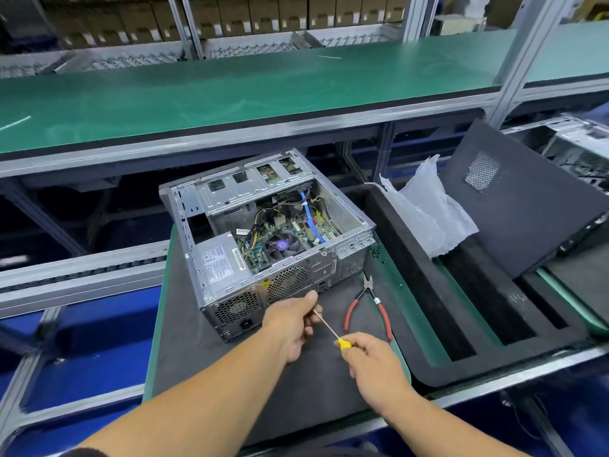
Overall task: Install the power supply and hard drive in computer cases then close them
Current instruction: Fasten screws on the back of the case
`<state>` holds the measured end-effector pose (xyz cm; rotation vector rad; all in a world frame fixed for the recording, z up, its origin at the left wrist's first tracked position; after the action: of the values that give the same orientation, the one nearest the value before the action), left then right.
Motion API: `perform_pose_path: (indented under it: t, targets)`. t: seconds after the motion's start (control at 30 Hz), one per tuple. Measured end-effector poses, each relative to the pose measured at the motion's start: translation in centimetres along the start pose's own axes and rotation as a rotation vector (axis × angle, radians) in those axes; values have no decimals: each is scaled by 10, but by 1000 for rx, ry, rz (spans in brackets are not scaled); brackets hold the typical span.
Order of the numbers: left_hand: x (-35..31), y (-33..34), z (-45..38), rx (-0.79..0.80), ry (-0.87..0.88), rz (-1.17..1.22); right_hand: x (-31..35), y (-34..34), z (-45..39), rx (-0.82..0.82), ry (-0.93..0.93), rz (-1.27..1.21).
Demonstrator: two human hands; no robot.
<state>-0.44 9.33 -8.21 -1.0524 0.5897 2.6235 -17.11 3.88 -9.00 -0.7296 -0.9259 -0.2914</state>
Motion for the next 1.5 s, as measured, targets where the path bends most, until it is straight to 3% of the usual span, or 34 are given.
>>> perform_pose_path:
  t: [0.1, 0.3, 0.8, 1.03, 1.5]
  targets:
    - [1, 2, -1, 2, -9, -23, 1, -2, -2, -2, -22, 16]
    - [3, 1, -4, 33, -33, 183, 1, -5, -6, -6, -48, 32]
    - [8, 2, -18, -2, -55, 175, 3, 1, -8, -11, -21, -17]
    - [10, 3, -25, -58, -67, 21, 1, 4, -7, -61, -62, 109]
    - [4, 9, -23, 27, -109, 311, 13, 13, -25, -77, -63, 67]
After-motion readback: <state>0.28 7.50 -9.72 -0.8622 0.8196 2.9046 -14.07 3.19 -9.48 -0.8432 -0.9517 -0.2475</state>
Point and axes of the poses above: each hand's wrist, its own z-axis away from the middle knuckle, its own y-axis out of the palm, x = y × z, the point moved 1 cm from there along -z, towards the middle knuckle, and after that the axes turned 9 degrees about z, right-handed, at the moved point
